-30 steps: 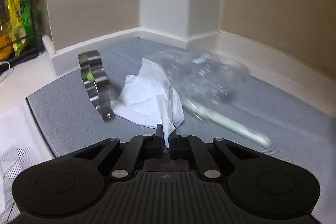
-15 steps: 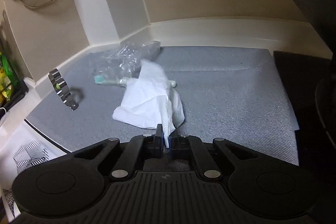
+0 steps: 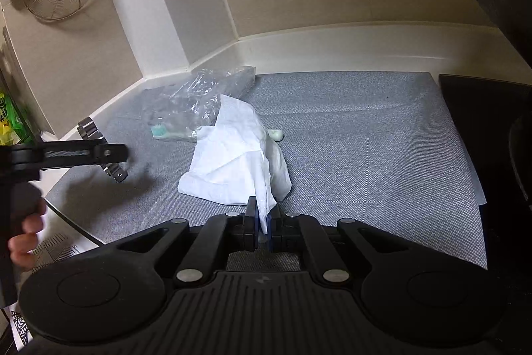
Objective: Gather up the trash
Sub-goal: 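Grasp the metal cookie cutter with the left tool while the right tool holds the tissue, then lift the cookie cutter and tissue off the mat toward the bin with both tools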
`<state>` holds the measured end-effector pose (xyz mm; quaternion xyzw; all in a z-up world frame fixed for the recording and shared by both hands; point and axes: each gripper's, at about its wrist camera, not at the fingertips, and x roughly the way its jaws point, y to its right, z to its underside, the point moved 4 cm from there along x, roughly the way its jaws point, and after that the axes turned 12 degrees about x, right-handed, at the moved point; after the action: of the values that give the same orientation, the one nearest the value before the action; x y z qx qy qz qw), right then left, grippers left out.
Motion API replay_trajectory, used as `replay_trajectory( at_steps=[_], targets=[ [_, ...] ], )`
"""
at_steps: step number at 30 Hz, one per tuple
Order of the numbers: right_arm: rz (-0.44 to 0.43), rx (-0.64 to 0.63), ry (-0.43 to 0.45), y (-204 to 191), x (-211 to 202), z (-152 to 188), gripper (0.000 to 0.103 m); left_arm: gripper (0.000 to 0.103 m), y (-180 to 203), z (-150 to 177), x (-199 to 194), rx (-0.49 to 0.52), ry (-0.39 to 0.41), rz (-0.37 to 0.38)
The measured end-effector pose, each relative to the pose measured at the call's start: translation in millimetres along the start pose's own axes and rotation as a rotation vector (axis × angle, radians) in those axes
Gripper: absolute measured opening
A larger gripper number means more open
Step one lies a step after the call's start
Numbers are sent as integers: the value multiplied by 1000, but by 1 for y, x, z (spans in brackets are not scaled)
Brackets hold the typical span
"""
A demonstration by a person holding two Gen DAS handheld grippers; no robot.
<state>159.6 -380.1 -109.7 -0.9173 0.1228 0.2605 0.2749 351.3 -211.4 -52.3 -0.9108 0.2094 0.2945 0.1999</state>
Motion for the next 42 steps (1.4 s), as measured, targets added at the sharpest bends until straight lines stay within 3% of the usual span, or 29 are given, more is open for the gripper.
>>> replay_trajectory(
  at_steps=[4,7,8,9,10,11,12,18,23,27,32,39,42],
  targets=[
    [3,-2,1,0,0,0,5,103,-5,-3,19,-7,-55,-55],
    [3,-3,2,0,0,0,5,98,-8,-6,16,-23,-34,-92],
    [3,-3,2,0,-1,0,5,79,-9,-7,14,-13,-30,-102],
    [3,-3,2,0,0,0,5,44,-9,-7,11,-3,-40,-106],
    [3,-3,2,0,0,0,5,27,-10,-7,10,-2,-60,-108],
    [3,-2,2,0,0,0,5,17,-12,-6,9,-13,-81,-121],
    [3,-2,3,-1,0,0,5,14,-14,-4,6,-23,-89,-124],
    [0,8,7,0,-1,0,5,14,-21,14,-41,-43,-31,-100],
    [-4,14,7,-1,0,0,5,14,-28,34,-106,-62,63,23],
    [-7,10,9,-3,-1,1,5,14,-30,52,-160,-53,119,67],
    [-17,5,22,-5,-4,2,5,14,-23,86,-224,-32,136,29],
    [-79,-27,91,-14,-19,5,5,14,-26,165,-313,-16,105,-65],
    [-31,-33,104,-13,-31,9,5,14,-31,201,-346,-9,79,-105]
  ],
)
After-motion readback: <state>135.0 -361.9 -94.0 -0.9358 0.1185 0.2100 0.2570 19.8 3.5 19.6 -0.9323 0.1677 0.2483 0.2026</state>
